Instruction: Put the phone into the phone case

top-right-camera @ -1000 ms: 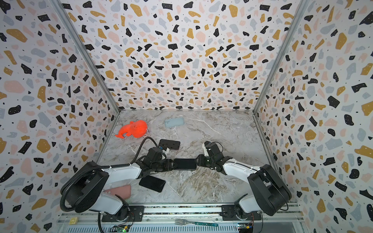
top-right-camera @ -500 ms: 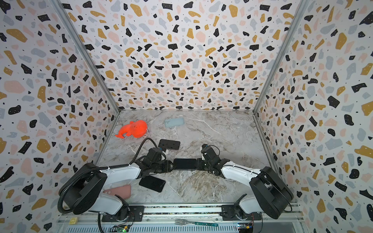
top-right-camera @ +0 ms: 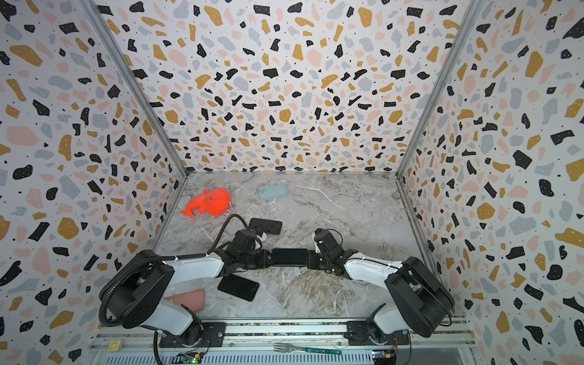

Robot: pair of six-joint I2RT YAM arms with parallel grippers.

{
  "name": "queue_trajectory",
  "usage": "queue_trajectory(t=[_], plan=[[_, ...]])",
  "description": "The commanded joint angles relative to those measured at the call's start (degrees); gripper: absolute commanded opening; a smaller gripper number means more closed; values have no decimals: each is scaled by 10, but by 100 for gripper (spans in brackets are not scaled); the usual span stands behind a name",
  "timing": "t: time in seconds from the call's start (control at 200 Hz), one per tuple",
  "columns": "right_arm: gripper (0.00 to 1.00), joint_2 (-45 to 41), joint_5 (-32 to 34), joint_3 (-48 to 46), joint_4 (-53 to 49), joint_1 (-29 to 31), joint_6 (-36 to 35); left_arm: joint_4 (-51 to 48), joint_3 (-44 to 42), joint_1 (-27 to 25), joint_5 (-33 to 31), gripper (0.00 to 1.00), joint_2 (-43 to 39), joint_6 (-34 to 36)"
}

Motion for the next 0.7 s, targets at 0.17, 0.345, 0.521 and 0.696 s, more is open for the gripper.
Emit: queue_trajectory(t=[0.17,0.345,0.521,0.696], plan=[[20,-2,-9,-13,8,3,5,-1,-1,0,4,35,8,5],[19,-1,-12,-15,9,4,4,4,-1,-1,8,35,12,2],[18,-1,-13,-19,14,9,6,12,-4,-4,10,35,13,-3],[17,5,-14,-19,21,16,10,17,-3,-10,11,35,17,-6]])
